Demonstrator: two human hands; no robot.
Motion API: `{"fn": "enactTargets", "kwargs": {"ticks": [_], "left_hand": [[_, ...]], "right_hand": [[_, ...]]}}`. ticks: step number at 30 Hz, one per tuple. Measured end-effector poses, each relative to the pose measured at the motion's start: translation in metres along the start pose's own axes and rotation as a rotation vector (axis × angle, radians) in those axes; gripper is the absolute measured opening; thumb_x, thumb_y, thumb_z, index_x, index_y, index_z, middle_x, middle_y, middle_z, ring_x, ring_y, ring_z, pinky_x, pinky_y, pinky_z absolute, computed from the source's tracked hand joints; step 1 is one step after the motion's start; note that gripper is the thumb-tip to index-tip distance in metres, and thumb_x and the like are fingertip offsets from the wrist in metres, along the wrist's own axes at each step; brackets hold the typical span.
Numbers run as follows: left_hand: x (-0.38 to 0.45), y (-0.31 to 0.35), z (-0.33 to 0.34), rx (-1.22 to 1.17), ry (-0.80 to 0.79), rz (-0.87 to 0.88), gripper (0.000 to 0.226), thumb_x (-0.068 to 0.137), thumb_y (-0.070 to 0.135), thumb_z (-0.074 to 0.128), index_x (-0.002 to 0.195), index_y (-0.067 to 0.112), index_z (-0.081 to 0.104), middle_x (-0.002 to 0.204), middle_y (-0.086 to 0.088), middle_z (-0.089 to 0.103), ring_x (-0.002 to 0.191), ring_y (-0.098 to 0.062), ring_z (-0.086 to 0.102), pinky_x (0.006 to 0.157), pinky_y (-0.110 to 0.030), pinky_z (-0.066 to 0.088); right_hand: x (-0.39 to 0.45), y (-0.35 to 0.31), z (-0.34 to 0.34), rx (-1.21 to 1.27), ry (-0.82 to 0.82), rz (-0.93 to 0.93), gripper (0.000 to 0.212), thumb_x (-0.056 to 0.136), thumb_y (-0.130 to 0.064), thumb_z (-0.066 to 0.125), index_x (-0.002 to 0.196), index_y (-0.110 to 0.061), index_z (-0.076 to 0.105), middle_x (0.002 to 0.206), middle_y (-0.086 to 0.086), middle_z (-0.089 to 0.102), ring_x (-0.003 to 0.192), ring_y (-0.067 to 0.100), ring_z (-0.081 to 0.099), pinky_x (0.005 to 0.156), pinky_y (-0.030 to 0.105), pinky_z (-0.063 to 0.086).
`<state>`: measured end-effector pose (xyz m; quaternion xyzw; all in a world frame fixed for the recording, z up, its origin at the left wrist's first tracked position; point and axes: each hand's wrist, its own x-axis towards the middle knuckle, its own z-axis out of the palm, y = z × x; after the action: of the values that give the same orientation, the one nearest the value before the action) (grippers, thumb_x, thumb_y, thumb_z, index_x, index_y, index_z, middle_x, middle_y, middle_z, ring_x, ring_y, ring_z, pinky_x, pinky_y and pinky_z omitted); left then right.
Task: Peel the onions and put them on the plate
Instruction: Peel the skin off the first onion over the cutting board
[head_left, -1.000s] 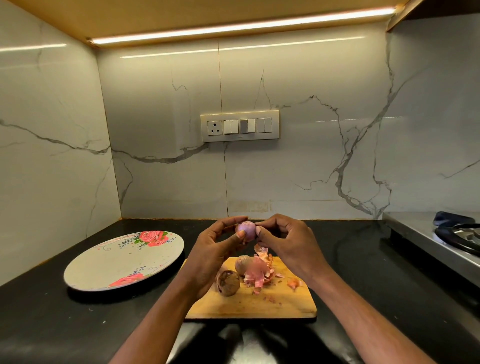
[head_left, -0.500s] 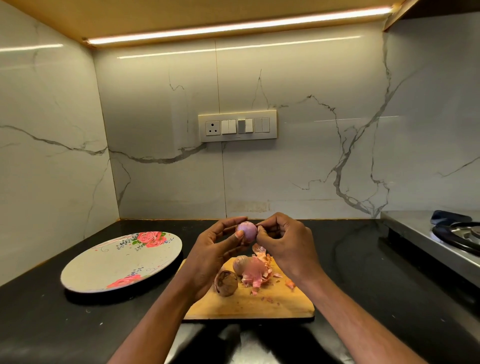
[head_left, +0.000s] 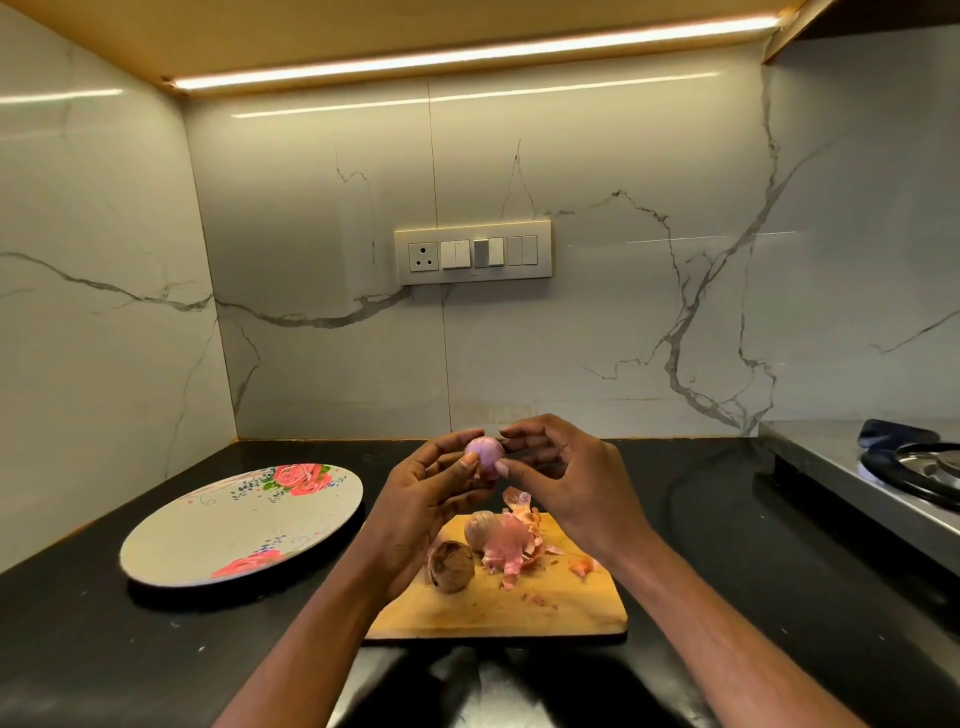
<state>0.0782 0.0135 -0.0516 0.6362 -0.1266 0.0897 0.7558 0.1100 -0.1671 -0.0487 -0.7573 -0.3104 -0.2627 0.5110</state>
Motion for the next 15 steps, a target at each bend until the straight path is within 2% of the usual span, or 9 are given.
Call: {"fn": "enactTargets", "kwargs": {"ticks": [6, 15], "left_hand": [[0.0012, -0.0001, -0.0012, 0.001, 0.003, -0.024, 0.028, 0.097, 0.011, 0.056, 0.123, 0.018, 0.065, 0.114, -0.008, 0.073, 0.106, -0.028, 0.070, 0.086, -0.033, 0.057], [0.0005, 0.0015, -0.0010, 0.003, 0.019, -0.019, 0.028, 0.097, 0.009, 0.056, 0.121, 0.019, 0.066, 0.111, -0.005, 0.074, 0.106, -0.027, 0.071, 0.085, -0.032, 0.058]], "right_hand": [[0.0009, 0.0016, -0.0011, 0.028, 0.022, 0.014, 0.030, 0.081, -0.027, 0.081, 0.109, -0.023, 0.070, 0.098, -0.014, 0.074, 0.090, -0.005, 0.069, 0.078, 0.014, 0.056], [0.0005, 0.0020, 0.0004, 0.010, 0.058, -0.024, 0.022, 0.083, -0.024, 0.080, 0.103, -0.019, 0.073, 0.093, -0.011, 0.075, 0.087, -0.002, 0.070, 0.076, 0.015, 0.057]]}}
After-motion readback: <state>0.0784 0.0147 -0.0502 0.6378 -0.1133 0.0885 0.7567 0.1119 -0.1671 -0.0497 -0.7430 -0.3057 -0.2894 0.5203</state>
